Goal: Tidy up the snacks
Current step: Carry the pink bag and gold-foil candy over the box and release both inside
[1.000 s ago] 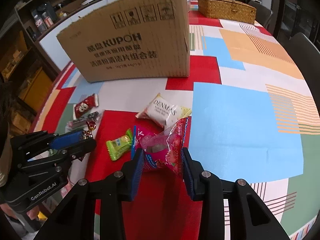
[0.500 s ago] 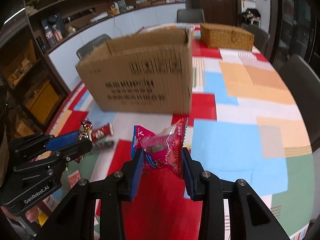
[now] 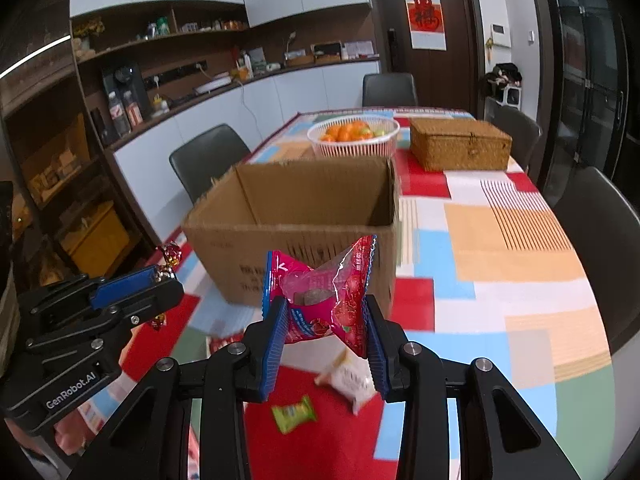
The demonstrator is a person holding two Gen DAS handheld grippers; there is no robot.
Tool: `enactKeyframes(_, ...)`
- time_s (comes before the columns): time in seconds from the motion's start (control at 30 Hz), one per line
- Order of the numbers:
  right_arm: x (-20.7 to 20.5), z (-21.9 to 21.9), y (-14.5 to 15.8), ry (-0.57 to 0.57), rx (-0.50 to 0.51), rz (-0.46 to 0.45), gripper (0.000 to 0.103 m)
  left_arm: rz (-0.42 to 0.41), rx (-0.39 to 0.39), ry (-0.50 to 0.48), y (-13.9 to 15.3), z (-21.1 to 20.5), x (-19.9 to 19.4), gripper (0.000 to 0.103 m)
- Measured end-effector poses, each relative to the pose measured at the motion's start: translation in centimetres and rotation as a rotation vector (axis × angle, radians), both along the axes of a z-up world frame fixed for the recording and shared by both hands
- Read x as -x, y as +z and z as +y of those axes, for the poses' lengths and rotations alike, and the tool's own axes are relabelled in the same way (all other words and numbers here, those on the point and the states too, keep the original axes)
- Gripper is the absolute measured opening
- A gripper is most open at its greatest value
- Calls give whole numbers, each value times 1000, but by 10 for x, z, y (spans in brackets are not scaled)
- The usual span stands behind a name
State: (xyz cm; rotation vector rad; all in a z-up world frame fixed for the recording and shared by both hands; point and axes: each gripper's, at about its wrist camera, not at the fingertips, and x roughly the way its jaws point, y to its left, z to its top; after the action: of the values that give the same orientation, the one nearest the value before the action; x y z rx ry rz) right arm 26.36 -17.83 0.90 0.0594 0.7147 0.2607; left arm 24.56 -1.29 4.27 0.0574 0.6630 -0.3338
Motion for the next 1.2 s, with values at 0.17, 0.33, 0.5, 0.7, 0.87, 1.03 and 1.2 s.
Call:
enactKeyframes(0.17,-13,5,13,3,-15,-31,38,-53,-9,15,18,3,-14,22)
enactKeyframes(0.33,-27,11,28,11,-19,-69,38,-76,-10,21,28,7,-30,22)
enactKeyframes(0.5,-41,15,41,9,-19,-94,38,-76,3,30,33,12,-53,22)
enactKeyframes(0.7,-64,20,45,4,4,-99,38,-46,9,39,32,12,-80,22)
enactKeyframes(0.87,-83,20,44,-13,24,-82,38,-4,3,41,25,12,-104,22)
enactKeyframes(1.03,-105,20,36,-22,41,-44,38,50,-11,51,12,8,-127,22)
enactKeyframes(1.2,-121,19,26,-33,48,-6,39,71,-83,77,3,5,-138,36)
